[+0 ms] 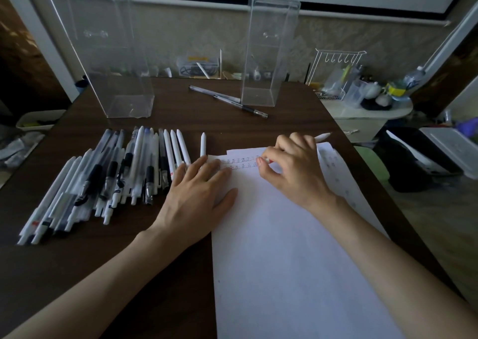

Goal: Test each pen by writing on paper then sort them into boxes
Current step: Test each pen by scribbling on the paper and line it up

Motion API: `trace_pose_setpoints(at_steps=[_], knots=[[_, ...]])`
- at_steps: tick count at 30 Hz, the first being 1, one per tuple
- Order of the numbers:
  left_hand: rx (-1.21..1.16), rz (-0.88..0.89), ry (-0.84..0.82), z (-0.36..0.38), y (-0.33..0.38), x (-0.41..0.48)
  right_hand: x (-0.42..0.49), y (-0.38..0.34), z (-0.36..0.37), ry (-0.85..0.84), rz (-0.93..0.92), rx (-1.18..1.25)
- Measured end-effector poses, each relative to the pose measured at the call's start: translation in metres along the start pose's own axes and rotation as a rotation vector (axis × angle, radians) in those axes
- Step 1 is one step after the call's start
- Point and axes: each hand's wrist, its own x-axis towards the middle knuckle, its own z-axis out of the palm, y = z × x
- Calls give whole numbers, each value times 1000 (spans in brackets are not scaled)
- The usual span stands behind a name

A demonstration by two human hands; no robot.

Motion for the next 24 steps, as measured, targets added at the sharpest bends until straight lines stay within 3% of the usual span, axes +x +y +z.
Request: trace_pose_setpoints(at_steps=[5,9,13,16,19,24], knots=[[-24,113,21,-9,5,-2,1,0,-1,-25,4,89],[-42,430,-83,-14,12,-5,7,1,-12,158,94,320],[-47,427,-248,-11,11,-3,14,6,-27,287,182,303],[-6,414,-287,-8,11,-3,13,10,-31,220,324,280],[4,431,-272,-7,10,-2,13,0,-27,95,635,643],[-8,431,-277,-7,10,-1,14,-7,-9,-90,635,736]])
